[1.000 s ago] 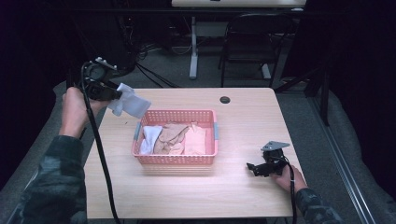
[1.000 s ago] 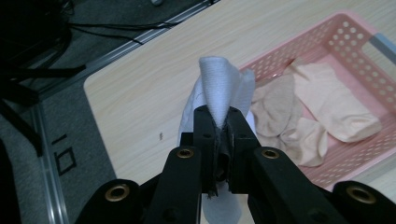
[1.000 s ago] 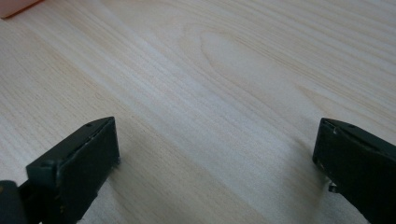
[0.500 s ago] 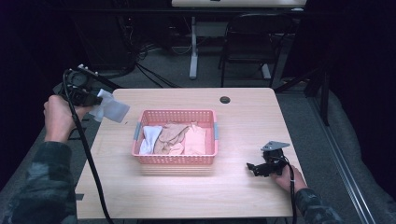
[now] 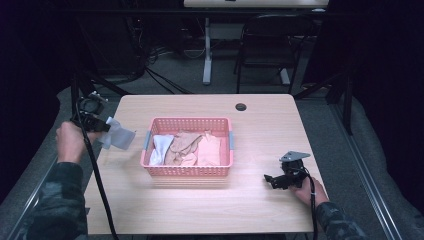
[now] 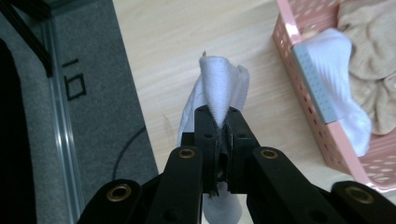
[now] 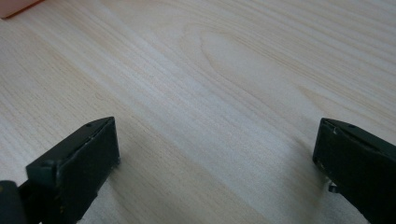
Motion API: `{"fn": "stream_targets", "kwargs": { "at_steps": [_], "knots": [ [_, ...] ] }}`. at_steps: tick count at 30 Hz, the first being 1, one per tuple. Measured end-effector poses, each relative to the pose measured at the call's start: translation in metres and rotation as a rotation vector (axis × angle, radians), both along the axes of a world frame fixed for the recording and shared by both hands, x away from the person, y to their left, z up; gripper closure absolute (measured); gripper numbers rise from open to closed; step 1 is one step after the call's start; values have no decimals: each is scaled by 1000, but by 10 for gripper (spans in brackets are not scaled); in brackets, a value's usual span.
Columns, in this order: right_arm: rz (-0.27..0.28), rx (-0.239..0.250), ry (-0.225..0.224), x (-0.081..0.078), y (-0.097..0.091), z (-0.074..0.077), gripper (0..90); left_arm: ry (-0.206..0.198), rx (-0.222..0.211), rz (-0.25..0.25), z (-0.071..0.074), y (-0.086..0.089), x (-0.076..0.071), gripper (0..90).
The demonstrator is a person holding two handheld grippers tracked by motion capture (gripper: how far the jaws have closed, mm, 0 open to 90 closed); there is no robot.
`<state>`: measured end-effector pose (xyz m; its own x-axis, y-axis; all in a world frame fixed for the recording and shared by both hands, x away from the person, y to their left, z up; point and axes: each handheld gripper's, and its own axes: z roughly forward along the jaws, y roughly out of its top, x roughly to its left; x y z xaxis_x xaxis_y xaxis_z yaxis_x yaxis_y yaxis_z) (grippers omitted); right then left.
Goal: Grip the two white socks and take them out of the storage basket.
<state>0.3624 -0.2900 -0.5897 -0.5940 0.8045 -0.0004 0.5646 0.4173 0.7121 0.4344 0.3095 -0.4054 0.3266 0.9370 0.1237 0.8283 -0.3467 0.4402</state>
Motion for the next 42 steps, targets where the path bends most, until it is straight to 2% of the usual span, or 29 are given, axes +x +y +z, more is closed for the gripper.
{"fn": "stream_targets", "kwargs": {
  "at_steps": [1,11,18,27,30,33,34,36,37,38,39,42],
  "knots": [
    [0,0,0,0,0,0,0,0,0,0,0,0,0,857],
    [8,0,2,0,1,0,0,85,-57,25,-59,4,1,856],
    [9,0,3,0,1,0,0,123,-81,47,-96,9,1,855],
    [8,0,4,-1,1,0,0,160,-107,74,-135,8,0,834],
    [8,0,5,-1,1,0,0,168,-112,75,-139,9,0,815],
    [8,0,5,-1,1,0,0,170,-122,73,-141,10,-1,758],
    [7,0,5,-1,1,0,0,186,-125,61,-141,10,0,713],
    [8,0,5,-1,1,0,0,193,-122,63,-139,11,-1,584],
    [7,0,5,-1,1,0,0,174,-126,66,-136,11,-2,513],
    [9,0,3,-1,1,0,0,145,-133,71,-128,13,-5,408],
    [9,0,3,-1,1,0,0,145,-133,71,-128,13,-5,365],
    [7,0,5,-1,1,0,0,106,-156,73,-111,15,-9,293]
  ]
}}
